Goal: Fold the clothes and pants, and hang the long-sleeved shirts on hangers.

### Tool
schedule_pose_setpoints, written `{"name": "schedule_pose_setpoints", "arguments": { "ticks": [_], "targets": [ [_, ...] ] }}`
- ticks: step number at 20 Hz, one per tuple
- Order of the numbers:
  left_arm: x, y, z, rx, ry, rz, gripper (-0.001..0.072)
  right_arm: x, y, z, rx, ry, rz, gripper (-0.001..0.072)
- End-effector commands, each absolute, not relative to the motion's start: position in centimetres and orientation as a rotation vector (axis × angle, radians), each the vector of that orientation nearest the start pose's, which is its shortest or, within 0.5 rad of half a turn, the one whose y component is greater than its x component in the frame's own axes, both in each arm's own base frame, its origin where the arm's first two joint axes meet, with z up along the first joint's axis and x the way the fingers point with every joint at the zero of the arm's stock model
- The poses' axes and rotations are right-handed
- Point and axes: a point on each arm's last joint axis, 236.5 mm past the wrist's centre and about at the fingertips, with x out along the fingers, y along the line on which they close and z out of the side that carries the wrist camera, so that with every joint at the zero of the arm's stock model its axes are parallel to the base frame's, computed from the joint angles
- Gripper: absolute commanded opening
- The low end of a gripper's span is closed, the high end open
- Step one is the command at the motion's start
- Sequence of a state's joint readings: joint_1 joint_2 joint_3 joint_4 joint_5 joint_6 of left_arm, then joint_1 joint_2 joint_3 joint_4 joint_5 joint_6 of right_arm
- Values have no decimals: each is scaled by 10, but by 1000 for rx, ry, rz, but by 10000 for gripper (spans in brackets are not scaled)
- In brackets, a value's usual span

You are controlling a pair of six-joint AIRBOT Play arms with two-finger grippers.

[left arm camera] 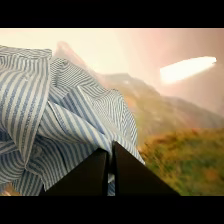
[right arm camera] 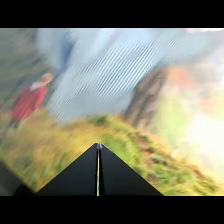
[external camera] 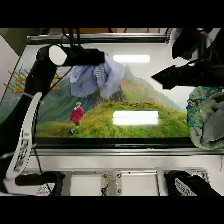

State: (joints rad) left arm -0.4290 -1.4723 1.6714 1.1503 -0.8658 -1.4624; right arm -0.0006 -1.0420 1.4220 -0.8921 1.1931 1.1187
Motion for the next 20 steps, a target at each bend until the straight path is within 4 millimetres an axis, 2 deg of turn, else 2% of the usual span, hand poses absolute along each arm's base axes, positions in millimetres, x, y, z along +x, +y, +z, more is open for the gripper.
{"name": "schedule_pose_setpoints", "arguments": {
  "ticks": [1, 3, 4, 5, 6, 7, 8, 9, 11, 13, 15, 17, 20],
  "targets": [
    [357, -359, 164, -65, 772, -829, 14, 384, 82, 279, 130, 551, 443, 17],
    [324, -406, 147, -45, 753, -914, 14, 379, 75, 287, 127, 528, 424, 17],
    [316, -424, 140, -45, 732, -939, 16, 377, 75, 290, 122, 521, 422, 17],
    [315, -435, 135, -48, 722, -948, 229, 375, 75, 292, 120, 516, 422, 17],
    [319, -435, 133, -63, 727, -936, 525, 373, 76, 293, 119, 514, 425, 17],
    [329, -425, 133, -102, 766, -898, 559, 372, 76, 293, 118, 517, 428, 17],
    [342, -408, 134, -120, 800, -858, 560, 370, 77, 291, 117, 526, 433, 16],
    [356, -386, 135, -124, 831, -815, 560, 368, 78, 289, 116, 539, 438, 17],
    [386, -324, 125, -146, 903, -688, 559, 364, 80, 284, 113, 565, 450, 17],
    [403, -261, 92, -194, 1028, -548, 558, 361, 82, 281, 111, 583, 460, 16],
    [400, -215, 50, -237, 1149, -438, 558, 360, 83, 279, 119, 593, 461, 17],
    [388, -194, 14, -256, 1229, -380, 540, 360, 83, 279, 128, 596, 458, 17],
    [377, -197, -20, -252, 1251, -364, 541, 360, 83, 279, 128, 596, 458, 17]
  ]
}}
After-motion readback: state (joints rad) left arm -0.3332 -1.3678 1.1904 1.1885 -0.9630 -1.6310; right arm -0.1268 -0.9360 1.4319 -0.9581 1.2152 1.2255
